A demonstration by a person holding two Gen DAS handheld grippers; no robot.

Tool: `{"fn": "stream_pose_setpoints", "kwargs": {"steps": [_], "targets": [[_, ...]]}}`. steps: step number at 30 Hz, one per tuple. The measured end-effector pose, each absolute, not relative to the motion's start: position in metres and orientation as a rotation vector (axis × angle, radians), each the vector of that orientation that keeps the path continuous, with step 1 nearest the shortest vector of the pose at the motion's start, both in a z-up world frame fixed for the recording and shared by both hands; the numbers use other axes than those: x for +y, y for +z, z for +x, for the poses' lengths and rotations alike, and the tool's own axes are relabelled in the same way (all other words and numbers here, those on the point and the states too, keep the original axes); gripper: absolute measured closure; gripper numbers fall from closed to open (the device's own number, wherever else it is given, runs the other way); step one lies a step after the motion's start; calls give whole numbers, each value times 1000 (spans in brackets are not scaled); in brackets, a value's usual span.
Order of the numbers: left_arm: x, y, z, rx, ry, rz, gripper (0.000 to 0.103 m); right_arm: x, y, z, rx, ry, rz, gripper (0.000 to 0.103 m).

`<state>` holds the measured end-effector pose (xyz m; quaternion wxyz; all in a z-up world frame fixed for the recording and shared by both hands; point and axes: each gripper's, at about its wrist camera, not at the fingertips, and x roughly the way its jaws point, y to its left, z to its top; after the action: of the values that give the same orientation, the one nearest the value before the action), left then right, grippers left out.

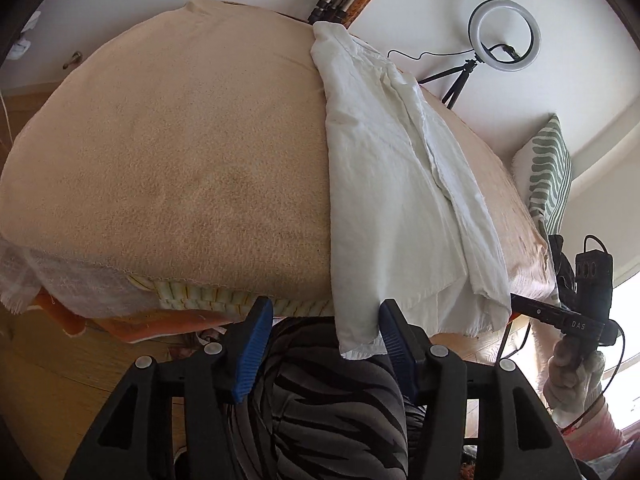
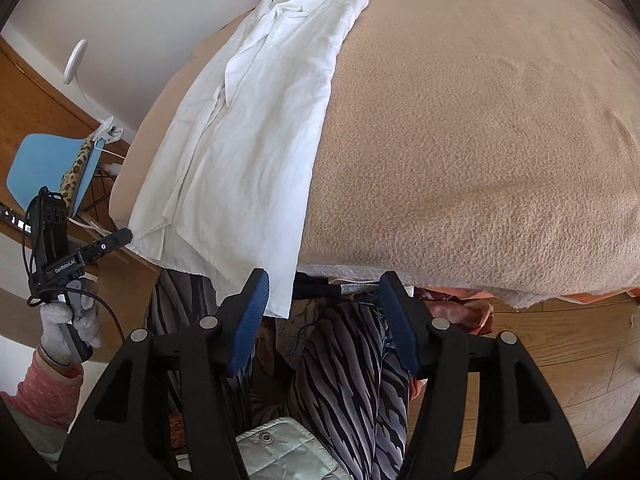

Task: Fold small clothes
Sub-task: 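Move both grippers to the shirt hem end of the strip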

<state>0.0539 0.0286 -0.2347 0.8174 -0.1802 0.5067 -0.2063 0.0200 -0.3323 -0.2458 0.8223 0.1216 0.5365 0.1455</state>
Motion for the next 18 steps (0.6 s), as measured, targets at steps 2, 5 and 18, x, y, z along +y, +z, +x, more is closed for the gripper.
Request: {"fn": "stream_pose_setpoints", "kwargs": {"steps": [2,5,18], "targets": [[23,-233,53,1077,-437,-367,47,-325,-245,22,1149,270,217,43],[16,-231,54,1080,-454,-356,46,-316,-242,23,1139,200,146,43],[5,-238,60,1150,-515,-402,61,-310,-255,35,1223,298,270,43]]}}
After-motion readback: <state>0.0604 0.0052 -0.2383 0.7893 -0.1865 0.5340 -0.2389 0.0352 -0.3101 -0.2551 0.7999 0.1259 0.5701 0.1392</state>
